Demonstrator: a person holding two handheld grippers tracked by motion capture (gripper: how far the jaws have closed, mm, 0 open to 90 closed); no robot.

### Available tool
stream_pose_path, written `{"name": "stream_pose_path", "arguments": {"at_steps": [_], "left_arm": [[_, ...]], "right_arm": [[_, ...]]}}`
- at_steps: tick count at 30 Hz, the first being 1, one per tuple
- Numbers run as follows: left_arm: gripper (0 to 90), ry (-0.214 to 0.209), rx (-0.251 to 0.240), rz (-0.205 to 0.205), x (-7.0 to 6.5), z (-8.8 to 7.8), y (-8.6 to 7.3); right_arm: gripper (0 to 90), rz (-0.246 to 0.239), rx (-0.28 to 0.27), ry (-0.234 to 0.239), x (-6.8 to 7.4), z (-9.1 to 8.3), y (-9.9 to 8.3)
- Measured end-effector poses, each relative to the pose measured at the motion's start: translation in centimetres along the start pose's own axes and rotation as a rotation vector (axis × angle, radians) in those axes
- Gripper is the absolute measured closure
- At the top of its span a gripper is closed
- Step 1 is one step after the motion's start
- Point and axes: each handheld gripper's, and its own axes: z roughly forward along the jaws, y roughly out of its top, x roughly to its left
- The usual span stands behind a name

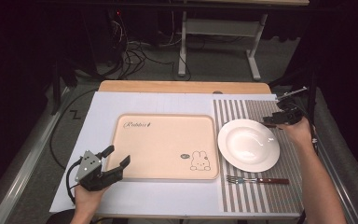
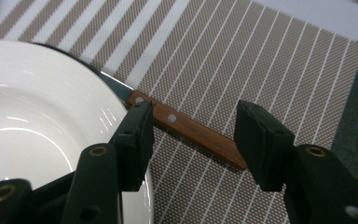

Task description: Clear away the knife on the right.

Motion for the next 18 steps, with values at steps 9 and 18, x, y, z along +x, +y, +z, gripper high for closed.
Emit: {"name": "stream_pose_path", "arguments": {"at_steps": [9, 18], "left_arm": [[30.4, 0.002, 0.003, -0.002, -0.1, 0.0, 0.0], [30.3, 0.007, 0.009, -0.003, -0.2, 0.1, -0.1]], "right_arm": [[48.1, -0.013, 0.087, 0.007, -0.9, 1.5, 0.5], [49.0, -0.036, 0.133, 0.005, -1.0, 2.6, 0.6]]}}
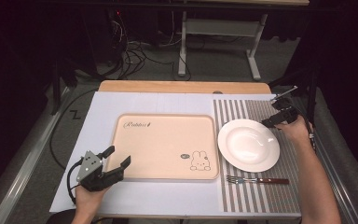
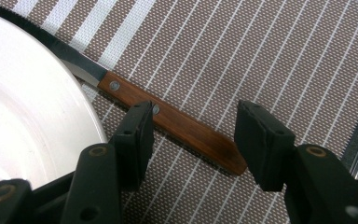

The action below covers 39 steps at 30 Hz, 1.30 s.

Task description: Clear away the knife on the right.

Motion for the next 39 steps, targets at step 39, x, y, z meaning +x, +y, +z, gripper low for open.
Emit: {"name": "stream_pose_path", "arguments": {"at_steps": [39], "left_arm": [[30.3, -0.004, -0.006, -0.002, -0.1, 0.0, 0.0]], "right_arm": [[56.8, 0.0, 0.036, -0.004, 0.1, 0.9, 0.0]]}}
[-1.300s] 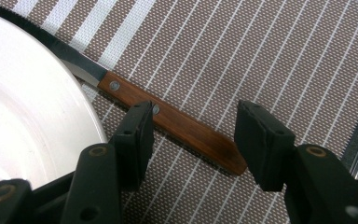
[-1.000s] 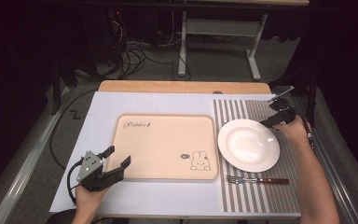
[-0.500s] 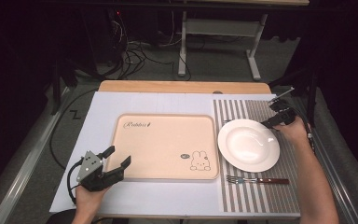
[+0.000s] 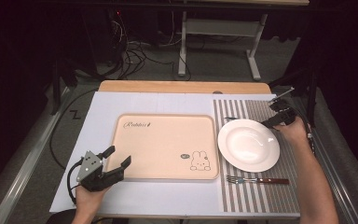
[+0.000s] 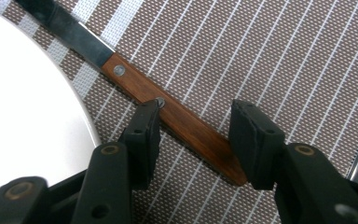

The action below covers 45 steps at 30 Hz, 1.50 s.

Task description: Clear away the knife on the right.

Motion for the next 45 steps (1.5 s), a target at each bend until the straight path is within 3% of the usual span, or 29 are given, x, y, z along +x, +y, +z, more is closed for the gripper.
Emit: {"name": "stream_pose_path", "arguments": {"at_steps": [8, 11, 21, 28, 32, 37, 45], "left_arm": [[30.3, 0.0, -0.001, -0.001, 0.0, 0.0, 0.0], [30.3, -0.001, -0.002, 0.001, 0.0, 0.0, 0.0], [30.3, -0.001, -0.004, -0.002, 0.0, 0.0, 0.0], [30.3, -0.002, -0.003, -0.001, 0.0, 0.0, 0.0], [30.3, -0.001, -0.003, -0.002, 0.0, 0.0, 0.0], [30.3, -0.003, -0.005, 0.001, 0.0, -0.1, 0.0], [30.3, 0.003, -0.006, 0.001, 0.1, -0.2, 0.0]], "right_arm": [[61.4, 0.038, -0.004, 0.01, -0.2, -0.2, -0.2], [56.4, 0.023, 0.01, 0.005, 0.1, 0.1, -0.1], [64.6, 0.035, 0.005, 0.016, 0.2, 0.1, -0.2], [60.9, 0.014, 0.023, -0.003, 0.6, 0.4, 0.0], [64.1, 0.031, 0.021, 0.01, 0.5, 0.5, 0.1], [76.9, 0.045, 0.023, 0.005, 0.9, 0.4, 0.0], [77.4, 0.06, 0.022, -0.009, 1.1, 0.3, 0.0]]}}
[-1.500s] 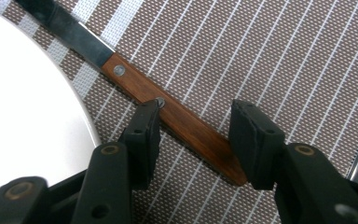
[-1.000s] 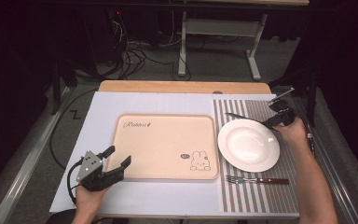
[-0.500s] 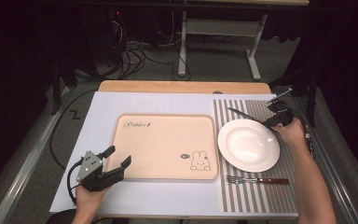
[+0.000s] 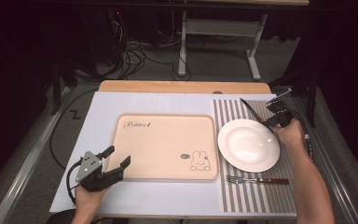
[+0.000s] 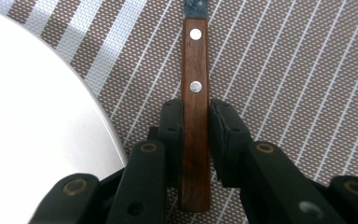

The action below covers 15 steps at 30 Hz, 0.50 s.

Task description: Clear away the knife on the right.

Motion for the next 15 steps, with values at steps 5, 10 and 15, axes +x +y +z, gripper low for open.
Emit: {"name": "stream_pose_path", "arguments": {"at_steps": [5, 10, 15], "left_arm": [[30.3, 0.002, 0.004, 0.003, 0.0, 0.1, 0.0], [30.3, -0.001, 0.005, 0.002, 0.0, 0.1, 0.0], [30.0, 0.002, 0.001, 0.008, -0.1, 0.1, 0.0]], "right_arm": [[77.5, -0.003, -0.018, -0.035, 0.1, -0.2, -0.2], [77.5, 0.005, -0.049, -0.057, -0.1, -1.5, -0.3], [77.6, 0.012, -0.068, -0.065, -0.1, -2.4, -0.4]]}}
